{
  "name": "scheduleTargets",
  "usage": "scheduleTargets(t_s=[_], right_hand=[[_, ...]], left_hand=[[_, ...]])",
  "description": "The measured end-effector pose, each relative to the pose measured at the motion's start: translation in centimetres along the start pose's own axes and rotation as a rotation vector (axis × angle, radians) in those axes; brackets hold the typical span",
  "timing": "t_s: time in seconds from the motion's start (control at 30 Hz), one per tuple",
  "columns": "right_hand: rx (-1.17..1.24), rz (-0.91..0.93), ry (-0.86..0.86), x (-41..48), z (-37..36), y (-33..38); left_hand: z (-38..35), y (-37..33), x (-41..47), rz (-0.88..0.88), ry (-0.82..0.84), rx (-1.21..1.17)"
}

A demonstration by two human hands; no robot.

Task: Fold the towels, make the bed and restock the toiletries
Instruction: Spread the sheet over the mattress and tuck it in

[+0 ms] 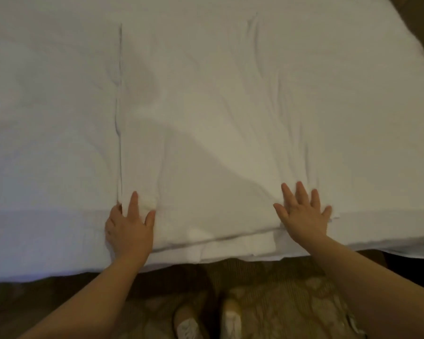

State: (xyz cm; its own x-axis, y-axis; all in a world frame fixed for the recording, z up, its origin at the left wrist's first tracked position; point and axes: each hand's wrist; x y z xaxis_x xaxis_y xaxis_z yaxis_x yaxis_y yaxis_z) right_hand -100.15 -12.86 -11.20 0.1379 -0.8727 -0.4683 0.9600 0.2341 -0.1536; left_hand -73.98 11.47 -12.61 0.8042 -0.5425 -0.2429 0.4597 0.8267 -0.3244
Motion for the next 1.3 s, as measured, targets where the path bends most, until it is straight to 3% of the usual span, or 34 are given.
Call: scheduleTargets(t_s=[0.1,0.27,0.33,0.4,0.53,0.67,0.8,1.3], right_hand=[[0.319,-0.263,0.04,-2.3,-0.4,-1.7],[1.401,-0.752,0.089,-1.2,1.0,-1.9],[1.753,-0.932,0.219,-0.6,1.8,-1.7],[1.882,-0.961,0.346,-0.8,1.6,-1.2],[1.907,-0.784,0.524,-2.1,1.9,0.0],[1.956,-0.618,0.356,-3.8,3.2,-0.2],[1.844,-0.538,0.256,-7.4,4.9,-1.5],[2.105,-0.342,0.12,-27.2,17.0,-8.8]], left_hand=[[0.4,0.7,-2.4,0.196,-0.107,-0.38],[0.9,0.7,-4.3,0.562,-0.098,-1.175],[1.0,0.2,-4.7,0.759,-0.081,-1.651],[0.4,-0.9,-4.6,0.904,-0.08,-1.903],[0.6,-4.2,-4.2,0.922,-0.048,-1.83],[2.8,-4.3,-4.9,0.83,-0.158,-1.813],[6.6,-4.1,-7.5,0.704,-0.191,-1.801],[24.3,-4.6,-21.6,0.346,-0.113,-1.766]])
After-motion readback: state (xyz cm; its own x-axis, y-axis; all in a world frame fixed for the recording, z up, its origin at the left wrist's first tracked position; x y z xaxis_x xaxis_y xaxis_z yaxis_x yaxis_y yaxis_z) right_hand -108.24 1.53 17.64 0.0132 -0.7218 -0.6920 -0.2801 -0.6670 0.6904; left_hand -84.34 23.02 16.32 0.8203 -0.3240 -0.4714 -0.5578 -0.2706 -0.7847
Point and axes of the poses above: each hand's wrist, its own x-axis towards the middle knuckle, its own z-axis out of the back of the hand, y = z × x, and after that the axes turned 11 degrees about -z, right-handed
